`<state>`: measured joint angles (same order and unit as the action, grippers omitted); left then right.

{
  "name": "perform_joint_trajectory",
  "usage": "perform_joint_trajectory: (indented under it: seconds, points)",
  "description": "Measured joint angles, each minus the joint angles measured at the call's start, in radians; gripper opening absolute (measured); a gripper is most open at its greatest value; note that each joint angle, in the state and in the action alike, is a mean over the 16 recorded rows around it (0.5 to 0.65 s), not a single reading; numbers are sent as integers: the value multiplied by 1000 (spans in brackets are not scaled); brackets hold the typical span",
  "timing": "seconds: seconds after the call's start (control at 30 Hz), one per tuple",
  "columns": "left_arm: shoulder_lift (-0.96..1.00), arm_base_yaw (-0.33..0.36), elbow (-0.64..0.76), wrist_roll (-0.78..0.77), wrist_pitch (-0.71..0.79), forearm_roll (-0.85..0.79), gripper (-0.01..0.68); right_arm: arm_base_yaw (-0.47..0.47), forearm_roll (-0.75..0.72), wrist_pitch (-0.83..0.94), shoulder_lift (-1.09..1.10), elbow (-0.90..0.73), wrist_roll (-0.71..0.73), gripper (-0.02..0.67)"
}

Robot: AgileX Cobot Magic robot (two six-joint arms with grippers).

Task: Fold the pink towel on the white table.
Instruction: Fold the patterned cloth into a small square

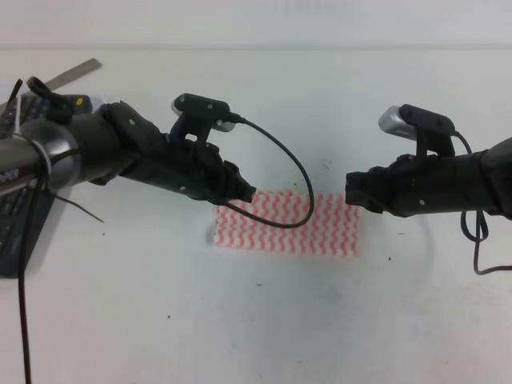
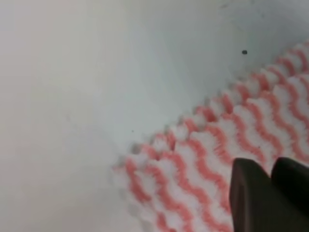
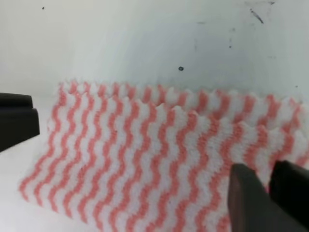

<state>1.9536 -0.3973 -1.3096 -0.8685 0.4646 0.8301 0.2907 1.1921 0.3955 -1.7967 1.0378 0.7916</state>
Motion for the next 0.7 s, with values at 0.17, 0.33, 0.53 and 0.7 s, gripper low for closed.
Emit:
perform_joint_trajectory:
  seconds: [0.17, 0.33, 0.53, 0.7]
  points:
    - [15, -1, 0, 5, 76, -11, 26, 0, -2, 10, 0, 0, -1, 48]
    - [37, -1, 0, 33, 121, -49, 0, -2, -5, 21, 0, 0, -14, -2]
    - [61, -2, 0, 87, 152, -102, -1, -9, -11, 29, 0, 0, -32, -14]
    - [71, -7, -1, 126, 160, -134, -1, -15, -16, 37, 0, 0, -47, -16]
